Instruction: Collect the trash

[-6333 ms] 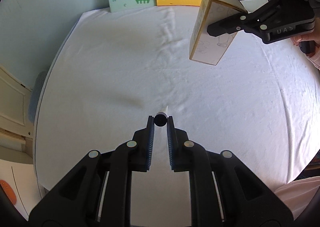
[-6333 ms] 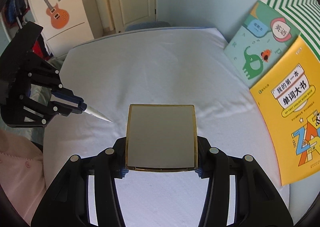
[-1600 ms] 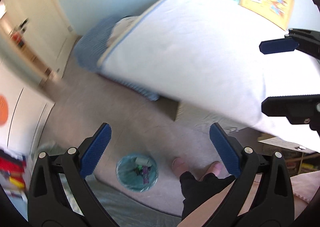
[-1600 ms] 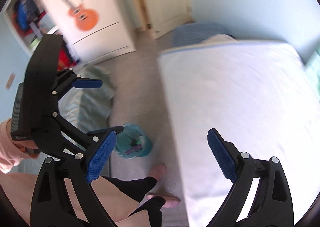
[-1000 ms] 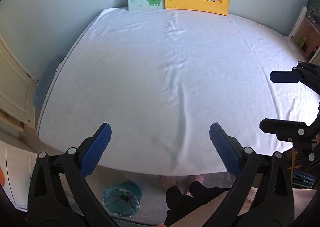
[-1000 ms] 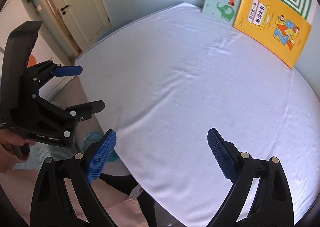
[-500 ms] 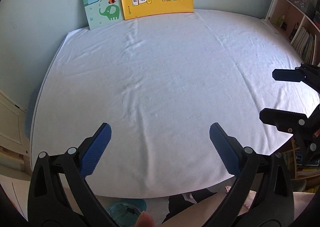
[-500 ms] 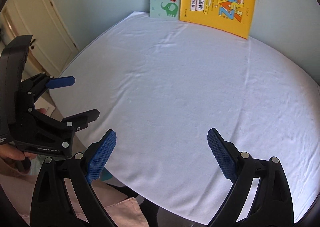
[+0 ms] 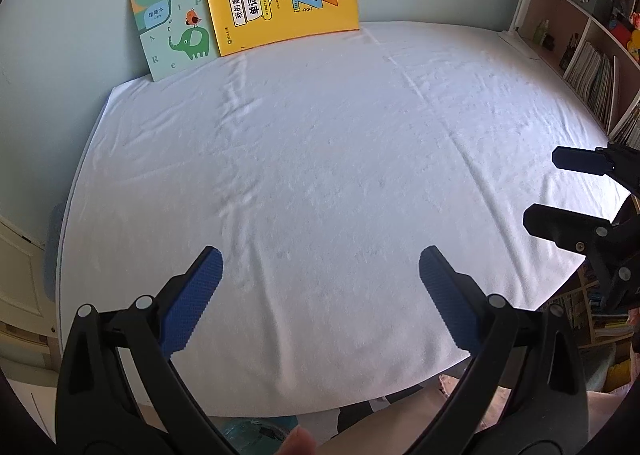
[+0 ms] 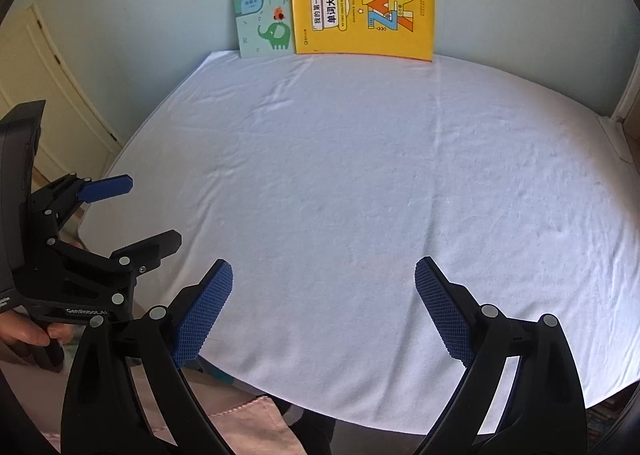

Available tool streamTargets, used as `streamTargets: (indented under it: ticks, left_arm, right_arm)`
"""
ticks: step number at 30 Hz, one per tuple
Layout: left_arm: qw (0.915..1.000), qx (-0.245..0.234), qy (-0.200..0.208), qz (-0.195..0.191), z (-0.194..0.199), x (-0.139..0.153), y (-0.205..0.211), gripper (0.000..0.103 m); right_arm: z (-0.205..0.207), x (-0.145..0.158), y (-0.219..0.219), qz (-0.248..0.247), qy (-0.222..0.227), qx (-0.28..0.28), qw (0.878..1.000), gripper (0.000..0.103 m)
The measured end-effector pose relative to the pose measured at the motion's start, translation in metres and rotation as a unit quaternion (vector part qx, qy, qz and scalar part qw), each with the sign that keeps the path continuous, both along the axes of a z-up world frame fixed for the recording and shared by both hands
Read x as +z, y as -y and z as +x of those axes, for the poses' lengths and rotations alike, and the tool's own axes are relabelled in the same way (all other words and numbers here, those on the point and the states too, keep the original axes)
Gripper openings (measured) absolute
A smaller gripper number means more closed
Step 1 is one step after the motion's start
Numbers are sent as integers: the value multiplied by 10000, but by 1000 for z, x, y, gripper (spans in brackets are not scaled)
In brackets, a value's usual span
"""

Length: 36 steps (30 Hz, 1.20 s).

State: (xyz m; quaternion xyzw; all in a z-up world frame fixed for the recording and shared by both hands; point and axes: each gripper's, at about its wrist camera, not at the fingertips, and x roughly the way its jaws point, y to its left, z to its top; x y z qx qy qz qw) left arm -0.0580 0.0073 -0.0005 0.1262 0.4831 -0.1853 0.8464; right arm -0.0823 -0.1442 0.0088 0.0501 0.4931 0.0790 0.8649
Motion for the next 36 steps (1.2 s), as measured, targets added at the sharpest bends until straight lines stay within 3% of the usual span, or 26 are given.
streamTargets:
  ticks: [36]
  left_arm:
    - [10000, 24, 31, -43, -6, 5, 7, 96]
  right_arm:
    - [-5, 1, 7, 99, 48, -52, 9999, 92]
